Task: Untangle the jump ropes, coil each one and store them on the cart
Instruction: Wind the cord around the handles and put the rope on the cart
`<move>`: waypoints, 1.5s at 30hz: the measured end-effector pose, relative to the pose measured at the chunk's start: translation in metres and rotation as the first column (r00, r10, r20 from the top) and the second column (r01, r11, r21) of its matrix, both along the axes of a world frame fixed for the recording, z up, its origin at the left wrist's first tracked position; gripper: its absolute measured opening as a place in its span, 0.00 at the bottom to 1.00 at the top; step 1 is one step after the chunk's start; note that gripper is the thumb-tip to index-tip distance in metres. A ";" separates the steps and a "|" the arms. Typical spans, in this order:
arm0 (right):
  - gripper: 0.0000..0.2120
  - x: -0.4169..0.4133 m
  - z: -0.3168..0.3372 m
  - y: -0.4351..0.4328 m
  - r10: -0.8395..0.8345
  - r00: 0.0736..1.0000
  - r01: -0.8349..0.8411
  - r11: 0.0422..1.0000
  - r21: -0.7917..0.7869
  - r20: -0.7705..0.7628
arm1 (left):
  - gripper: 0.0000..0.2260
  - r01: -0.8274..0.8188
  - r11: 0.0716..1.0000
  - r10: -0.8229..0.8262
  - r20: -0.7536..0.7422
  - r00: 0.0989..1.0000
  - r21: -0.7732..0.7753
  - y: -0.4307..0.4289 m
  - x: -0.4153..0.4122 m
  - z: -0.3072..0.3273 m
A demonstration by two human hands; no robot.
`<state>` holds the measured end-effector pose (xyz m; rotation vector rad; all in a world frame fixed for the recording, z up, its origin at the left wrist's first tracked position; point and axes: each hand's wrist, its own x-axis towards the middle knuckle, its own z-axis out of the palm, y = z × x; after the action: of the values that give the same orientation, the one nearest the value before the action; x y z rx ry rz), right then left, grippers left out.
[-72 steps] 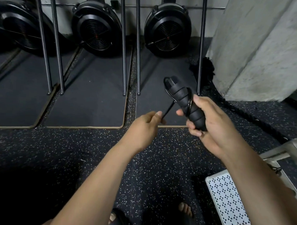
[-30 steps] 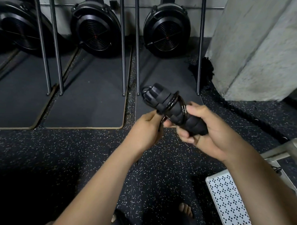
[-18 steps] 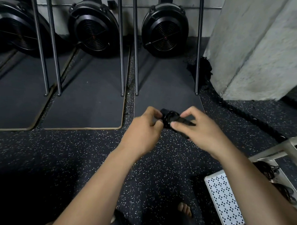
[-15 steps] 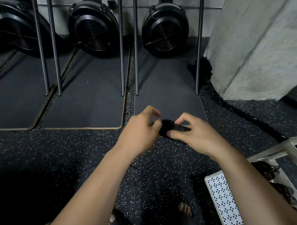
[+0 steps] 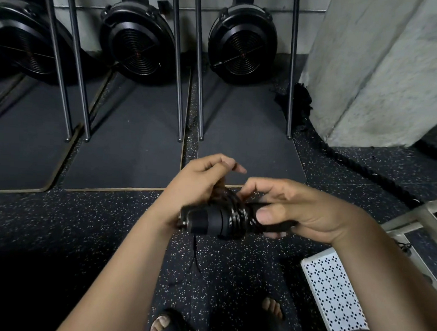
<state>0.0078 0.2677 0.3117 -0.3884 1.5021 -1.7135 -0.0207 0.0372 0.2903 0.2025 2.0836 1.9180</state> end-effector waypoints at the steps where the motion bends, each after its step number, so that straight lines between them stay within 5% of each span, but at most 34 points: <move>1: 0.16 -0.001 0.000 0.000 -0.007 1.000 0.008 0.998 -0.068 0.009 | 0.12 -0.002 0.998 0.000 0.044 0.999 0.063 0.002 0.002 0.001; 6: 0.33 -0.011 -0.005 0.001 -0.234 0.971 0.239 0.935 -0.263 0.052 | 0.18 -0.035 0.998 0.040 0.088 0.995 -0.060 0.015 0.007 -0.009; 8: 0.32 -0.015 -0.008 0.000 -0.381 0.922 0.385 0.884 -0.265 0.069 | 0.21 -0.067 0.990 0.077 0.084 0.993 -0.120 0.016 0.003 -0.013; 12: 0.22 -0.020 -0.013 -0.001 -0.656 0.753 0.657 0.744 -0.119 0.057 | 0.19 -0.051 0.942 0.049 -0.015 0.999 -0.331 0.013 0.004 -0.017; 14: 0.21 -0.021 -0.016 0.001 -0.719 0.689 0.724 0.688 0.048 -0.089 | 0.15 -0.059 0.899 0.028 -0.079 0.997 -0.435 0.013 0.004 -0.018; 19: 0.18 -0.019 -0.026 -0.001 -0.529 0.754 0.656 0.630 0.415 -0.389 | 0.14 -0.106 0.793 -0.040 -0.224 0.974 -0.600 0.013 0.005 -0.015; 25: 0.22 -0.017 -0.037 -0.002 -0.237 0.854 0.506 0.593 0.627 -0.464 | 0.09 -0.177 0.818 0.002 -0.305 0.952 -0.548 0.008 0.003 -0.014; 28: 0.16 -0.011 -0.033 -0.004 -0.129 0.935 0.323 0.691 0.647 -0.329 | 0.07 -0.174 0.850 0.006 -0.321 0.947 -0.498 0.004 0.003 -0.009; 32: 0.14 -0.004 -0.016 -0.006 0.062 0.993 0.009 0.816 0.578 -0.103 | 0.05 -0.149 0.877 0.006 -0.299 0.954 -0.457 -0.004 0.002 -0.006; 35: 0.11 -0.001 -0.008 -0.003 0.104 0.994 -0.082 0.929 0.362 -0.042 | 0.08 -0.073 0.926 -0.009 -0.217 0.976 -0.370 -0.008 0.000 -0.005; 37: 0.10 0.000 -0.004 -0.002 0.088 0.996 -0.080 0.976 0.203 -0.034 | 0.13 -0.021 0.973 -0.011 -0.134 0.991 -0.231 -0.009 -0.001 -0.003; 42: 0.28 -0.001 -0.006 -0.002 0.008 0.999 -0.002 0.982 -0.187 0.034 | 0.20 -0.032 0.995 0.028 0.046 0.999 0.091 0.000 0.000 -0.001; 45: 0.34 -0.008 -0.007 -0.003 -0.096 0.994 0.108 0.928 -0.357 0.053 | 0.19 -0.069 0.991 0.070 0.003 0.998 -0.112 0.005 0.002 -0.010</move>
<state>-0.0001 0.2643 0.3043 -0.4727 1.1980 -2.0743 -0.0185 0.0418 0.2808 0.0994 2.2138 1.8301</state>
